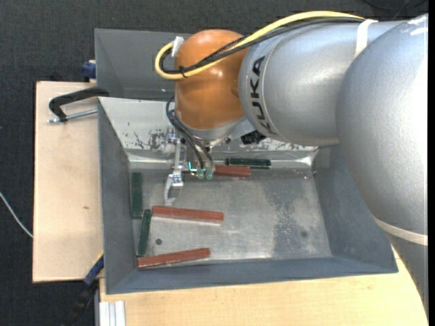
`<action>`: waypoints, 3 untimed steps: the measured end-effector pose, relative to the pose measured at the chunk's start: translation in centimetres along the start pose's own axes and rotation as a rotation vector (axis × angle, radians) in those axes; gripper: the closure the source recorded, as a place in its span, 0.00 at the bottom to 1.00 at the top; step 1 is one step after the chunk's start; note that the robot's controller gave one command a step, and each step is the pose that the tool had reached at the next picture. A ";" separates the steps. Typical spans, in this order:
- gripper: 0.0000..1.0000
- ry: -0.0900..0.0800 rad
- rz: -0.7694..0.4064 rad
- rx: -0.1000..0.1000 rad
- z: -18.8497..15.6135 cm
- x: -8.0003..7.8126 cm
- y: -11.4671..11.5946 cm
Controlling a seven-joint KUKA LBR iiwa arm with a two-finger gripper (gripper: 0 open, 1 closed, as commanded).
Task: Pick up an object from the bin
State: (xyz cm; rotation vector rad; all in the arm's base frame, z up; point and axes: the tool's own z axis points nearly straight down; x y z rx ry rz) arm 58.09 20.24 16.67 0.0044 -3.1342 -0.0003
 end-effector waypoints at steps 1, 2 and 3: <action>0.00 -0.008 0.002 -0.002 -0.5 -0.2 -0.1; 0.00 -0.013 -0.067 -0.003 3.6 2.4 -1.9; 1.00 -0.006 0.036 -0.005 9.0 3.1 -3.2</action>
Offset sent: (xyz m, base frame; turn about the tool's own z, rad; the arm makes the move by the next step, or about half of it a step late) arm -0.0519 -0.0414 -0.0792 -0.1285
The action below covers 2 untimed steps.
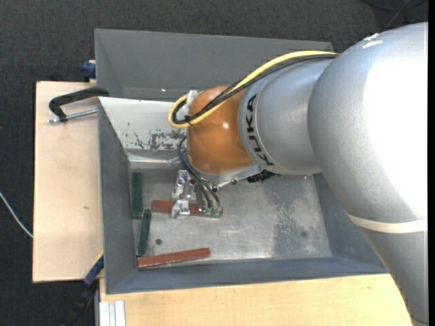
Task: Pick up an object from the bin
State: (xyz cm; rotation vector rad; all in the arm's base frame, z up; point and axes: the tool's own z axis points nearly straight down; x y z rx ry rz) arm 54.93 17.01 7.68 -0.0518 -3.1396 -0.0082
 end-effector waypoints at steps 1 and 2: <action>1.00 0.000 0.000 0.000 0.0 0.0 0.0; 1.00 -0.007 0.018 0.002 -11.2 -1.7 1.5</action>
Offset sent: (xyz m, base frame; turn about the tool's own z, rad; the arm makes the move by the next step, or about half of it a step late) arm 0.0163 0.0133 0.1109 0.0189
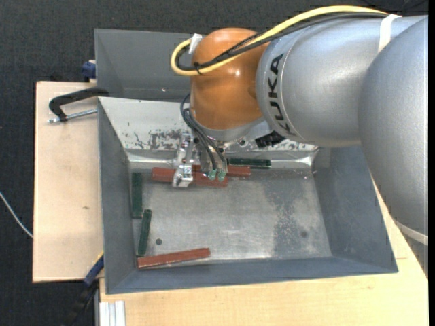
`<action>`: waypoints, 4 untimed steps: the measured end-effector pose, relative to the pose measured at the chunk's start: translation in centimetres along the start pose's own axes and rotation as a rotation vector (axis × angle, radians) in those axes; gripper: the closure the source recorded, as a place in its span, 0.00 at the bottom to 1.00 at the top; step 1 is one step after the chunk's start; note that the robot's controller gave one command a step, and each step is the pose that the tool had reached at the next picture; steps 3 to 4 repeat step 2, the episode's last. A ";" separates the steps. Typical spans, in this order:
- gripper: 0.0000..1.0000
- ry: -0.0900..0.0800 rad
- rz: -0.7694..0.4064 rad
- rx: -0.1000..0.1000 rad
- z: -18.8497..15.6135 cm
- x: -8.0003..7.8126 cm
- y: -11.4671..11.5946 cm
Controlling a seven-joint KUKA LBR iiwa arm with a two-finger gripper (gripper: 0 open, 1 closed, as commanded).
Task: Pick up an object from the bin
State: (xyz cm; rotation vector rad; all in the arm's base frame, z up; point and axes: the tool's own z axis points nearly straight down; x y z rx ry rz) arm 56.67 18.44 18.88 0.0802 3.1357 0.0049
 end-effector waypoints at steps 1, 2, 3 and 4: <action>1.00 0.000 0.000 0.000 0.0 0.0 0.0; 1.00 0.000 -0.016 0.001 -1.9 -0.4 0.2; 1.00 0.000 -0.016 0.001 -1.9 -0.4 0.2; 1.00 0.000 -0.016 0.001 -1.9 -0.4 0.2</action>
Offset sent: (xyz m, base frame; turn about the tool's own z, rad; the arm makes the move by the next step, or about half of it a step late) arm 0.0043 0.0010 0.0253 -0.0207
